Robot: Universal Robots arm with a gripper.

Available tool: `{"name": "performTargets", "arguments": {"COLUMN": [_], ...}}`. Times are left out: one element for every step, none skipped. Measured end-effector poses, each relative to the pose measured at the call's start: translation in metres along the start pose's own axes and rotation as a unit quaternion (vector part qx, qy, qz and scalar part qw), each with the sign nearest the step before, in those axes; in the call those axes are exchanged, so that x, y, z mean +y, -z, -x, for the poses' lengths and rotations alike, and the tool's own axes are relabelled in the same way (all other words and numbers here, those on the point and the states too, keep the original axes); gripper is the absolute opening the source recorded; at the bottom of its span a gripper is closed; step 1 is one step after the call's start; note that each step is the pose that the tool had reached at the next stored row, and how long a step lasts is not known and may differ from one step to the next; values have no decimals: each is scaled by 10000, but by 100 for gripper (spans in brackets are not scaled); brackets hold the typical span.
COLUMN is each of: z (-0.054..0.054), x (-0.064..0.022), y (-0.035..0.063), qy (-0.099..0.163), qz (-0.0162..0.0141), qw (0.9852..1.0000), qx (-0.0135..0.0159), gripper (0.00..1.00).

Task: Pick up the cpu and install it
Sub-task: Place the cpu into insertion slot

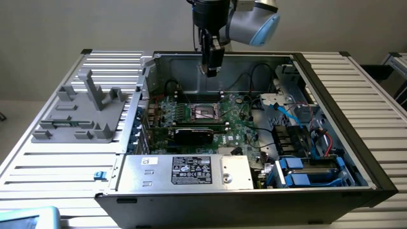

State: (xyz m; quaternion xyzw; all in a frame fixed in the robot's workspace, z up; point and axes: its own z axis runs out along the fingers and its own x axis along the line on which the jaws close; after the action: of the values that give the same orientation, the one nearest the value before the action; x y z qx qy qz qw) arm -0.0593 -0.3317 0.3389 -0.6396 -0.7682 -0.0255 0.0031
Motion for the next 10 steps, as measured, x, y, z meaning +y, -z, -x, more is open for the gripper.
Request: {"name": "performTargets", "arguments": {"z": [0, 0, 0, 0, 0, 0, 0, 0, 0, 0], "x": [0, 0, 0, 0, 0, 0, 0, 0, 0, 0], "y": [-1, -3, -4, -5, -6, -6, -6, -6, -6, -6], "qy": [-78, -157, -242, -321, -396, -452, -457, -457, -458, -458], "qz": [3, 6, 9, 12, 15, 17, 17, 17, 17, 17], "qw": [10000, 9999, 9997, 9995, 9992, 9990, 9990, 9990, 9989, 9989], "qx": [-3, -6, -9, -11, -14, -16, -16, -16, -16, -16], "gripper": [56, 56, 56, 56, 56, 56, 56, 56, 56, 56]}}
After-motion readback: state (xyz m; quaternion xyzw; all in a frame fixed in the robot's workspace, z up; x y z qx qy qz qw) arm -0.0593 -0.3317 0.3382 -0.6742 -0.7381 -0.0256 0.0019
